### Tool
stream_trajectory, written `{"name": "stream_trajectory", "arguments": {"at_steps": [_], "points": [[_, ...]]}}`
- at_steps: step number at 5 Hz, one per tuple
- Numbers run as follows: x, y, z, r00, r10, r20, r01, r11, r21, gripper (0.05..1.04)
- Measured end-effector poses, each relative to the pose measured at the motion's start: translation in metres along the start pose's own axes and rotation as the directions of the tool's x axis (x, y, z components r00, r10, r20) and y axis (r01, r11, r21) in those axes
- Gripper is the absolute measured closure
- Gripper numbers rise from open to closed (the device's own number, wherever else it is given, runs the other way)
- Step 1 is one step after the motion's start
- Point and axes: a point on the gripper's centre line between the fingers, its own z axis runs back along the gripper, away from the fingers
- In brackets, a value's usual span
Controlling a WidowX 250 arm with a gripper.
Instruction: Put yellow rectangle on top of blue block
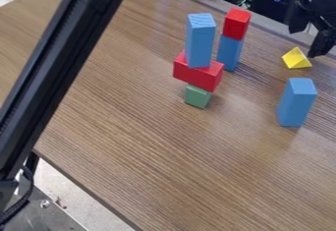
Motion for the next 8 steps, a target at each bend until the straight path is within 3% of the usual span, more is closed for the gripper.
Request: {"name": "stream_trajectory", "arguments": {"at_steps": [1,3,4,5,7,8], "points": [[-0.008,-0.007,-0.025,0.998,-0.006,-0.056,0.005,1.000,-0.025,0.084],[-0.009,-0.010,-0.034,0.998,-0.005,-0.058,0.002,0.999,-0.041,0.119],[-0.010,-0.012,-0.042,0.998,-0.002,-0.062,-0.001,0.999,-0.046,0.398],[-0.011,-0.009,-0.042,0.998,0.007,-0.067,-0.009,0.999,-0.034,0.558],[-0.014,-0.007,-0.038,0.995,0.015,-0.096,-0.017,1.000,-0.021,0.558],[0.005,0.001,-0.007,0.999,0.016,-0.033,-0.016,1.000,-0.011,0.558]]}}
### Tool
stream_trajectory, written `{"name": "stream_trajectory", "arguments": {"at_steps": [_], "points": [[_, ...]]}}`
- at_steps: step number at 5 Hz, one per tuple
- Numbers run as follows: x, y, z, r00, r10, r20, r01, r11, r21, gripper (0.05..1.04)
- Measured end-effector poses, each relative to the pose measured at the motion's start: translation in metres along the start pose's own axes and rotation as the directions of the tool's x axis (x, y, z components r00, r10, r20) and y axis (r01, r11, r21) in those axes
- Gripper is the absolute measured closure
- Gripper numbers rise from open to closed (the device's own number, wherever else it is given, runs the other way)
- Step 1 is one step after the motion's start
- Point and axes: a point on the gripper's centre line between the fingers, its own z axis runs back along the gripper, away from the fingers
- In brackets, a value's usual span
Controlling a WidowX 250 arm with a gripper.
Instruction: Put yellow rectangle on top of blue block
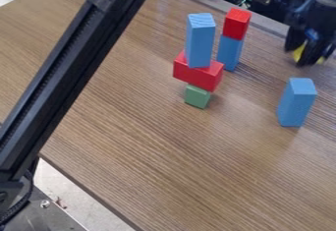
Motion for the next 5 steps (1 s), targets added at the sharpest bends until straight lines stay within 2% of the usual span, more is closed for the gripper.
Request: {"name": "stream_trajectory", "arguments": {"at_steps": [1,2,4,5], "points": [[0.010,0.000,0.033,0.999,-0.041,0.033,0.042,0.999,-0.016,0.558],[0.012,-0.006,0.047,0.995,-0.097,0.021,0.098,0.995,-0.035,0.558],[-0.011,-0.016,0.045,0.985,-0.148,-0.088,0.140,0.986,-0.086,0.558],[-0.023,-0.028,0.066,0.982,-0.171,-0.086,0.165,0.984,-0.073,0.558]]}}
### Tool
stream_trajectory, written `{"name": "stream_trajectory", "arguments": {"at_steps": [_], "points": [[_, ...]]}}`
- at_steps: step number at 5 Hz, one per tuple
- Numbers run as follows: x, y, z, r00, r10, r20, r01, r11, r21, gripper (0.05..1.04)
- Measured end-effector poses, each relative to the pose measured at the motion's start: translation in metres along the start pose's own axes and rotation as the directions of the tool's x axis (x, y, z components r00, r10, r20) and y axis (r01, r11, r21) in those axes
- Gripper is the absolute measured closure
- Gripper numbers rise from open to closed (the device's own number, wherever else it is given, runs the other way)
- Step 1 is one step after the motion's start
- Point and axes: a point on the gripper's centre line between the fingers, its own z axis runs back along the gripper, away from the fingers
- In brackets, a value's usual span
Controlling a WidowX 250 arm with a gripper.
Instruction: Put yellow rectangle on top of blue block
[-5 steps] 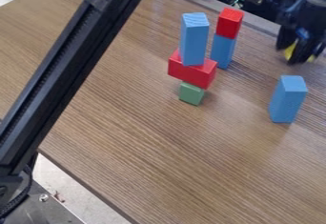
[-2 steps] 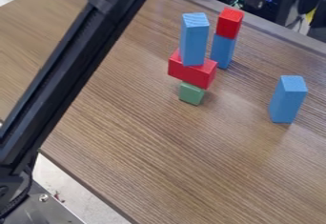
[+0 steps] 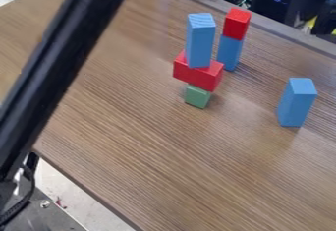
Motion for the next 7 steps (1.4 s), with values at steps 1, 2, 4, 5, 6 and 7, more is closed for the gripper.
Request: {"name": "stream_trajectory", "arguments": {"at_steps": [1,2,4,5,6,7], "points": [[-0.004,-0.011,0.009,1.000,-0.011,0.025,0.011,1.000,0.012,0.558],[-0.010,-0.014,0.007,1.000,0.009,0.025,-0.010,1.000,0.018,0.558],[-0.024,-0.025,-0.006,0.996,0.079,-0.042,-0.078,0.997,0.026,0.558],[-0.033,-0.032,0.006,0.988,0.152,-0.028,-0.150,0.986,0.071,0.558],[-0.041,-0.047,-0.002,0.978,0.203,-0.054,-0.199,0.977,0.069,0.558],[-0.045,-0.057,0.000,0.974,0.222,-0.053,-0.218,0.973,0.072,0.558]]}}
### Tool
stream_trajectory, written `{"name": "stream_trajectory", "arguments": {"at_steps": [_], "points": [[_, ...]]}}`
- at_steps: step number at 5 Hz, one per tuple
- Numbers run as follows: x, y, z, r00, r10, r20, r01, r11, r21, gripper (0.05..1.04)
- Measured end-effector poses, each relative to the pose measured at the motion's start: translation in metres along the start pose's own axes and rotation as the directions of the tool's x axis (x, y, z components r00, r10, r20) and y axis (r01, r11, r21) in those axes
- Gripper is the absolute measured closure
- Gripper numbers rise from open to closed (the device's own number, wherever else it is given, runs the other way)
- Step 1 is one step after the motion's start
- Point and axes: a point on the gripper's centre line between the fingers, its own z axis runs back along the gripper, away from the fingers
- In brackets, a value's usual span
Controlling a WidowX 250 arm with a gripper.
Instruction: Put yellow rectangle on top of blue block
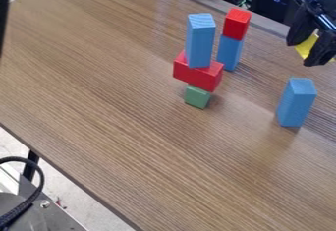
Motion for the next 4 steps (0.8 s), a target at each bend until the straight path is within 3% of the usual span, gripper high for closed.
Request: {"name": "stream_trajectory", "arguments": {"at_steps": [2,4], "points": [[-0.008,-0.006,-0.020,1.000,0.008,-0.007,-0.008,1.000,-0.011,0.558],[-0.007,-0.007,-0.024,1.000,-0.002,0.015,0.002,1.000,-0.012,0.558]]}}
